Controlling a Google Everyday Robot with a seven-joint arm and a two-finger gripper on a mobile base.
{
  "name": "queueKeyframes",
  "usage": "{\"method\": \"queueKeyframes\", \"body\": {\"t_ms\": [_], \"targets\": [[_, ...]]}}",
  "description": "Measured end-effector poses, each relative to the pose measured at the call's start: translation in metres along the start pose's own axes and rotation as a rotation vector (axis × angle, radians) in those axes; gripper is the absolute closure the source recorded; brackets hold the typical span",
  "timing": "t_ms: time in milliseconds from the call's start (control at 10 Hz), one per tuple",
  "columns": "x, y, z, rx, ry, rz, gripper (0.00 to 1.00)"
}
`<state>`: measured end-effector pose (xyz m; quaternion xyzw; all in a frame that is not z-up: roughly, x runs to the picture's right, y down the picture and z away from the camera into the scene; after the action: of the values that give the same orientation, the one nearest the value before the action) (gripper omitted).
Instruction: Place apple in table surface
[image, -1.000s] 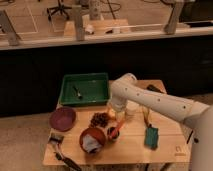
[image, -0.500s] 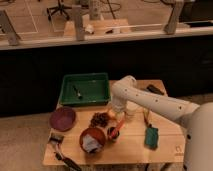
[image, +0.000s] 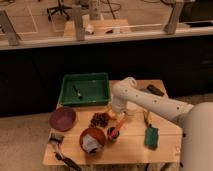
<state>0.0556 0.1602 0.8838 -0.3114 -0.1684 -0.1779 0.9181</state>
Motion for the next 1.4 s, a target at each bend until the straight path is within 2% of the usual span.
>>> {"method": "queueKeyframes", "body": {"t_ms": [200,300,500,600,900,1100,1400], "targets": [[-0.002,-0.006,0.005,0.004,-0.02,-0.001,0.2],[-0.003,-0.008,0.006,0.006,-0.034,0.001,0.24],[0.0,-0.009,0.005,0.015,-0.069,0.012,0.42],[0.0,-0.009,0.004,0.016,-0.072,0.008,0.49],[-0.003,-0.013,-0.006,0.032,-0.075,-0.021,0.51],[-0.005,-0.018,-0.029,0.057,-0.063,-0.043,0.51],[-0.001,-0.03,-0.083,0.113,-0.021,-0.06,0.51]]}}
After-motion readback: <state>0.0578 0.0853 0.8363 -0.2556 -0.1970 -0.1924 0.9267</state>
